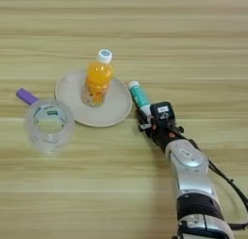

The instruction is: Move the objects on the table

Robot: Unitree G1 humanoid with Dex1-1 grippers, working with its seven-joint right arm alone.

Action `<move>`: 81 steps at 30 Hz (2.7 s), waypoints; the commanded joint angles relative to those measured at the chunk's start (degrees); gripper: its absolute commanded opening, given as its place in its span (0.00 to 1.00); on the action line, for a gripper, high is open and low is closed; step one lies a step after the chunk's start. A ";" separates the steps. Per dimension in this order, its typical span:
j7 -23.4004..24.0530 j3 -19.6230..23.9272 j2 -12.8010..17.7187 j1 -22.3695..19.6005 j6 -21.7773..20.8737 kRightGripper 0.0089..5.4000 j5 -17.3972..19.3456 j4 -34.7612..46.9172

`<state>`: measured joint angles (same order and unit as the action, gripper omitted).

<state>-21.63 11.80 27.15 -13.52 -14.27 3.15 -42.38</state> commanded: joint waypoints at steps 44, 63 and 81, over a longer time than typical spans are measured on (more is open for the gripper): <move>-4.37 -2.20 1.15 3.10 10.71 0.32 -0.63 28.86; -5.01 -2.90 1.16 3.31 13.68 0.32 -1.63 27.77; -5.42 -3.15 1.69 3.06 15.12 0.32 -2.39 27.00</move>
<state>-27.75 8.02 26.39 -7.49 0.78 0.88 -16.67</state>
